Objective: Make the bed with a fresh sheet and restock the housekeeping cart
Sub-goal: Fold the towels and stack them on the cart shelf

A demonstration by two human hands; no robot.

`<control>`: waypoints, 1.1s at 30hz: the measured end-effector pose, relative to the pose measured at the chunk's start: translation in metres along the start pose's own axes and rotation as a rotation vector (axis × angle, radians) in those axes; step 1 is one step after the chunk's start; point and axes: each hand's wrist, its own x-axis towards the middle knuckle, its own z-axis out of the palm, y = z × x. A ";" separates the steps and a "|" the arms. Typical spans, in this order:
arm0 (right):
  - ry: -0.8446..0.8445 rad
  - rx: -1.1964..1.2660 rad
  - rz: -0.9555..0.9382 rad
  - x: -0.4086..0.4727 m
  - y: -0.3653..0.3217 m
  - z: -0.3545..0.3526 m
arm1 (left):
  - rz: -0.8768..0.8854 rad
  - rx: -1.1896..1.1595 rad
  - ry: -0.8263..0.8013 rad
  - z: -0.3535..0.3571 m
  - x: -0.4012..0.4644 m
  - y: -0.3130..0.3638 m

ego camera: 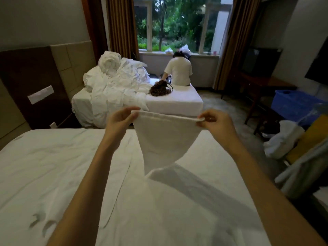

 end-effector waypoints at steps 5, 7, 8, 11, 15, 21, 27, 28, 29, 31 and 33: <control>-0.015 -0.035 0.140 -0.155 0.036 0.024 | -0.084 0.060 -0.066 -0.021 -0.142 -0.053; -0.040 -0.034 0.215 -0.214 0.050 0.034 | -0.150 0.044 -0.095 -0.030 -0.196 -0.076; -0.053 -0.029 0.249 -0.240 0.057 0.039 | -0.190 0.037 -0.105 -0.034 -0.220 -0.087; -0.109 -0.046 0.351 -0.299 0.083 0.057 | -0.315 0.060 -0.126 -0.043 -0.281 -0.121; -0.160 -0.038 0.477 -0.327 0.112 0.079 | -0.450 0.075 -0.150 -0.047 -0.311 -0.157; -0.160 0.031 0.563 -0.271 0.169 0.121 | -0.576 0.087 -0.098 -0.034 -0.259 -0.219; -0.176 0.082 0.614 -0.168 0.265 0.181 | -0.644 0.117 -0.024 -0.005 -0.165 -0.328; -0.178 0.080 0.626 -0.151 0.284 0.191 | -0.652 0.128 -0.028 0.000 -0.148 -0.349; -0.181 0.083 0.631 -0.133 0.305 0.203 | -0.653 0.132 -0.032 0.004 -0.130 -0.372; -0.176 0.077 0.629 -0.102 0.345 0.223 | -0.646 0.143 -0.040 0.013 -0.098 -0.411; -0.180 0.058 0.620 -0.072 0.396 0.254 | -0.637 0.158 -0.012 0.023 -0.070 -0.465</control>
